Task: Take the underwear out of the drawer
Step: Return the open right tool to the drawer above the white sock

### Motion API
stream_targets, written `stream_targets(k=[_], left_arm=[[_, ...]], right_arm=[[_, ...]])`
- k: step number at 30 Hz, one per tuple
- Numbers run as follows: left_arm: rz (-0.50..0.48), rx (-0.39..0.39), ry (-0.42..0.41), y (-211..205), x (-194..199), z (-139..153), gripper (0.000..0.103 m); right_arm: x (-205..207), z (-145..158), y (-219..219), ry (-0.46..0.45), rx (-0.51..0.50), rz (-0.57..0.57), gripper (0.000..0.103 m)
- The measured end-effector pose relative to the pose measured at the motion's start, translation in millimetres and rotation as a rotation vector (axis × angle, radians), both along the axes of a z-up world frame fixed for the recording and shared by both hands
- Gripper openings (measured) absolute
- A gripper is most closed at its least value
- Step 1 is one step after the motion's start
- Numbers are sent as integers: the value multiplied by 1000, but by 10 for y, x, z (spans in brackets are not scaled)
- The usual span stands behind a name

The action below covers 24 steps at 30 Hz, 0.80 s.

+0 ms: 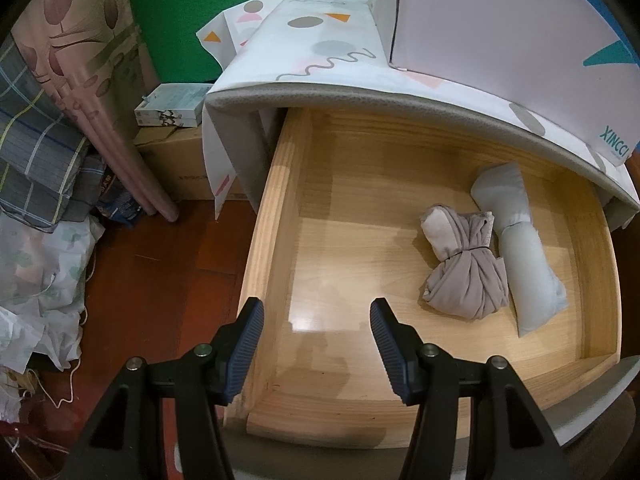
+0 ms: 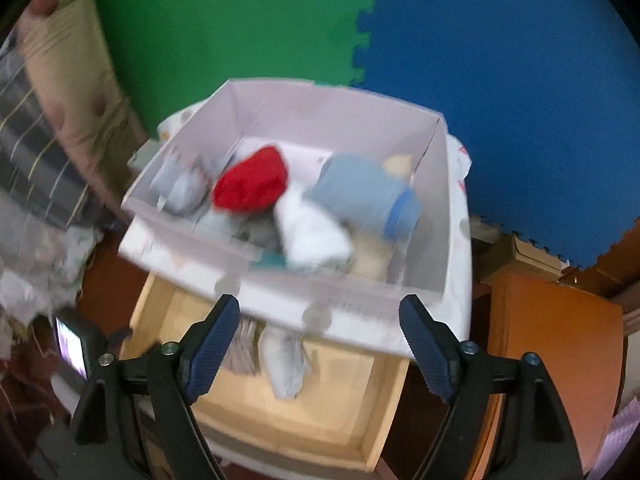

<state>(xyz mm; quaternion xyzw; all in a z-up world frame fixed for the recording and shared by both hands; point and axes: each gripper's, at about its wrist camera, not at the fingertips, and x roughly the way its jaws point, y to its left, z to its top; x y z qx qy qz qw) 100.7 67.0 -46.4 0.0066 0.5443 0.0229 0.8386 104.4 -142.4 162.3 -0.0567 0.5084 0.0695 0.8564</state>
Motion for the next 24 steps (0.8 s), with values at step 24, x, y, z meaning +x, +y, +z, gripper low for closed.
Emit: stream_targets(k=[24], left_arm=[[-2,-27,7,60,-10,6,57]], right_arm=[[80,-2190,463,247,-25,-1,60]])
